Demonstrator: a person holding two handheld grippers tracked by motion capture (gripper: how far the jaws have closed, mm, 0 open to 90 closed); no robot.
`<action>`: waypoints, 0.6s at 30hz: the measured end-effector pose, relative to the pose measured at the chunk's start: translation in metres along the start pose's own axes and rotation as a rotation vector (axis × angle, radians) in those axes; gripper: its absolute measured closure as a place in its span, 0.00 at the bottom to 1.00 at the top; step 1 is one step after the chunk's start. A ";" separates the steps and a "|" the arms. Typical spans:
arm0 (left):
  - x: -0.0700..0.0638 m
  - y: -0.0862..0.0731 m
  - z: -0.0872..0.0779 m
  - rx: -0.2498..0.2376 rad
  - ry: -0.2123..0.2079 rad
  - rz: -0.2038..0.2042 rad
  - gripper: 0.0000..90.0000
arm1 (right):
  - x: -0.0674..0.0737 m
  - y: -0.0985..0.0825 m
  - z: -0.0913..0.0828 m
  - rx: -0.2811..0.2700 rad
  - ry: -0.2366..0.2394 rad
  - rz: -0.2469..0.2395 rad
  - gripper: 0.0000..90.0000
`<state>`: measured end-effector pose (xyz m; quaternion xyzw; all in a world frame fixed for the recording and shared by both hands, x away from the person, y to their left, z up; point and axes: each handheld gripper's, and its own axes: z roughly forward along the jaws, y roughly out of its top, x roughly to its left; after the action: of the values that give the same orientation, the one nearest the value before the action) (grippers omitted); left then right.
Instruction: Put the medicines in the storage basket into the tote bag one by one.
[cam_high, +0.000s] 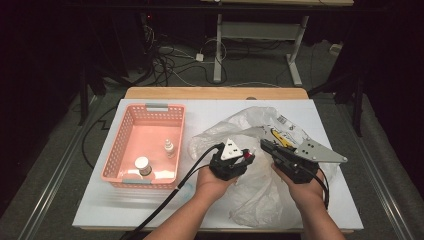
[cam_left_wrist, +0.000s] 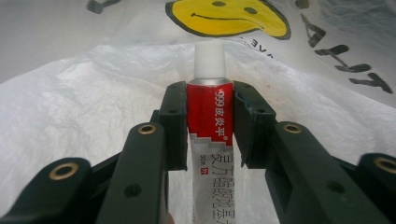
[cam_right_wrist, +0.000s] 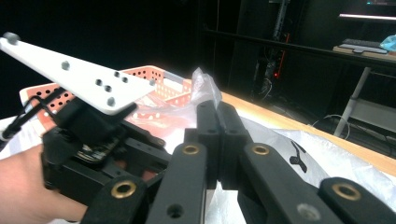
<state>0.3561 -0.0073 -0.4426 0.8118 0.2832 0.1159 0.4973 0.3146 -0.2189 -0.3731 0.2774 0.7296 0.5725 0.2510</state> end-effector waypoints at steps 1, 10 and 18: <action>0.001 0.000 0.002 -0.003 0.000 -0.002 0.74 | 0.000 0.000 0.000 0.000 -0.001 0.002 1.00; 0.001 0.006 0.025 -0.021 0.008 -0.017 0.73 | -0.002 -0.001 0.000 0.001 -0.003 -0.002 1.00; 0.000 0.003 0.019 -0.002 -0.019 -0.034 0.52 | -0.002 -0.003 -0.001 0.008 0.000 0.004 1.00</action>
<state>0.3663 -0.0226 -0.4487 0.8073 0.2922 0.1001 0.5028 0.3156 -0.2214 -0.3759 0.2799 0.7312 0.5701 0.2489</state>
